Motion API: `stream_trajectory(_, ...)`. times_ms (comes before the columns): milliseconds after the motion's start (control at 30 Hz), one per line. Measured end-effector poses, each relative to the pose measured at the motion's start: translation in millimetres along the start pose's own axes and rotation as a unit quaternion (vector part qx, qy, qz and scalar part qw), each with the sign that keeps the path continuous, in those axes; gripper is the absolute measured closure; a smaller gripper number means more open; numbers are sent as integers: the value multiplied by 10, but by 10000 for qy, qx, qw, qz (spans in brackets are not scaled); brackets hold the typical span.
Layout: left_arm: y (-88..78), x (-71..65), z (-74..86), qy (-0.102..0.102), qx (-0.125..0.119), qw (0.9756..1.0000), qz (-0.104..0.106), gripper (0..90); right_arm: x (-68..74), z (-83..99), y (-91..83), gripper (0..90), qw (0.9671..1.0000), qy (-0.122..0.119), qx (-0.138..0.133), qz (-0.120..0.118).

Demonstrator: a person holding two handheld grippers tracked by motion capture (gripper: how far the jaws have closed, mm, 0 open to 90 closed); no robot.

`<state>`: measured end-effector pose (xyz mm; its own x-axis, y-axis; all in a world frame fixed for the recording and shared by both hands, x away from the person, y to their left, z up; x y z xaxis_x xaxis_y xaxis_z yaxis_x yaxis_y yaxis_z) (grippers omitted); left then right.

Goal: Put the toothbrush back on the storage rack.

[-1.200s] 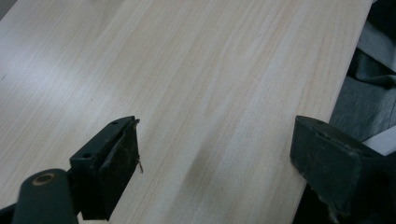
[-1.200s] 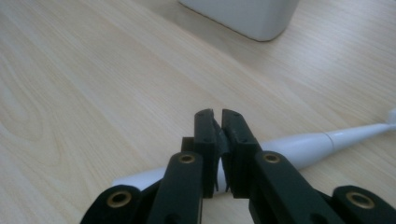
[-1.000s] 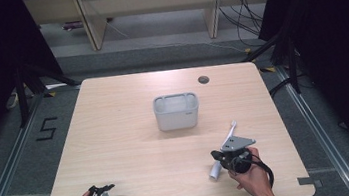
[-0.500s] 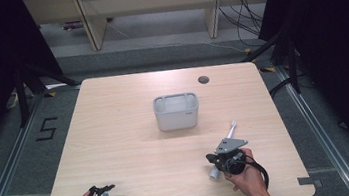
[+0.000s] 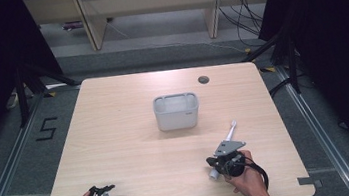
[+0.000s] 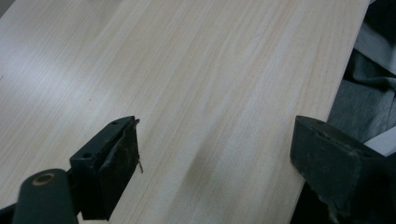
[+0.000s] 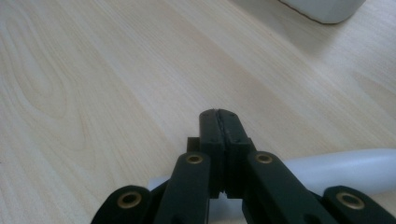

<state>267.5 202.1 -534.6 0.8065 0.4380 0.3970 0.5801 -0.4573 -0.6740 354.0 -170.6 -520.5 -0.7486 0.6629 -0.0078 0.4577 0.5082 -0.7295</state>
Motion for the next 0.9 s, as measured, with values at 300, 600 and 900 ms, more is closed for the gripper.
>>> stream_trajectory(300, -9, 6, -3, 6, -10, 10000, 43, 151, -18, 54, -6, 892, 9999, -76, 65, -66)
stream_trajectory(600, -12, 5, -3, -18, -31, 10000, 34, 151, -28, 111, -62, 889, 9999, 0, 124, -47)
stream_trajectory(900, -19, 6, -5, 6, -5, 10000, 64, 151, -48, 176, -87, 884, 9999, 75, 134, -61)
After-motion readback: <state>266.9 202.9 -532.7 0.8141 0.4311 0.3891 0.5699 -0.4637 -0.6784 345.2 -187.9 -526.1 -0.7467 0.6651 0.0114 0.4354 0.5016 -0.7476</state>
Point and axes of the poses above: each handheld gripper's, and its own axes: y roughly forward along the jaws, z roughly out of its underside, x roughly to its left, the point moved 4 cm from there along y, roughly forward along the jaws
